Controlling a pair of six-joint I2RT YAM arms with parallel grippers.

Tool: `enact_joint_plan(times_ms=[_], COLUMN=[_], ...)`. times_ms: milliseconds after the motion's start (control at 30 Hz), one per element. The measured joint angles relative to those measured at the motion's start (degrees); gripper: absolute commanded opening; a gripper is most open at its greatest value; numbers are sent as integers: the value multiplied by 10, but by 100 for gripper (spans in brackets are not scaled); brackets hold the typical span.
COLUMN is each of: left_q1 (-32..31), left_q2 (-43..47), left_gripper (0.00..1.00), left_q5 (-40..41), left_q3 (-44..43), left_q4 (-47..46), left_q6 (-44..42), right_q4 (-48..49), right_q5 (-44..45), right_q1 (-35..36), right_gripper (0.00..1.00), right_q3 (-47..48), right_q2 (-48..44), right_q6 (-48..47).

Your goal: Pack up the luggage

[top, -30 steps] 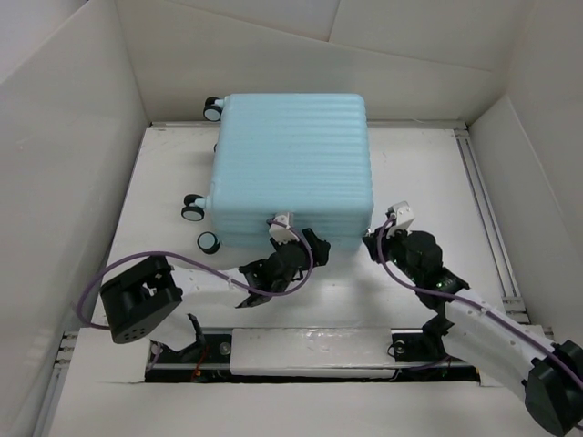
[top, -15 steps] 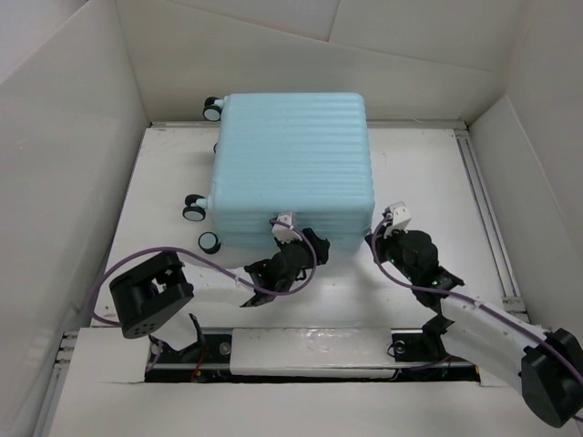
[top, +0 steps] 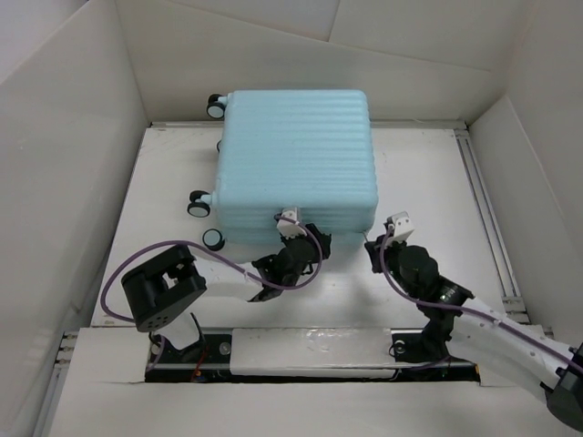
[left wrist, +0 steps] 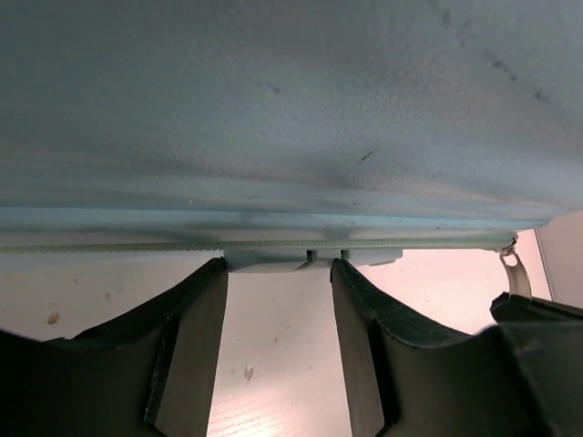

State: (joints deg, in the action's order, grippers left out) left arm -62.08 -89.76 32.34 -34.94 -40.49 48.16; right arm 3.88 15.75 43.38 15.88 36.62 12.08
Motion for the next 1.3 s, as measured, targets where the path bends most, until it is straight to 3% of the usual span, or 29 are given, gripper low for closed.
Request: enact_joint_plan(times_ms=[267,500,633,667,700,833,967,1100,1300], left_q1=[3,11,19,24,29,37,37,50,61], left_q2=[-7,-7,28,49,76,237,422,565,626], left_gripper=[41,39,53,68,75,94,99,99,99], left_q5=[-8,-29,-59,-68,-75,-78,-50,35,137], left_q3=[-8,-8,6,14,23,58,72,68,57], left_q4=[3,-4,19,26,41,91,169,321,489], left_q6=[-2,-12,-16,-16,-19,-11,2,49,103], right_q4=[-19,76,115,117,121,129,135,143,144], right_q5=[84,99,115,118,121,124,124,123,120], right_q1=[78,135,154,156,158,165,167,167,167], right_gripper=[0,0,0,0,0,0,0,0,0], right_q3=[46,102,114,114,114,114,114,118,118], right_q2=[70,238,280,283,285,289,297,308,308], right_q6=[28,44,50,53,55,62,64,66,69])
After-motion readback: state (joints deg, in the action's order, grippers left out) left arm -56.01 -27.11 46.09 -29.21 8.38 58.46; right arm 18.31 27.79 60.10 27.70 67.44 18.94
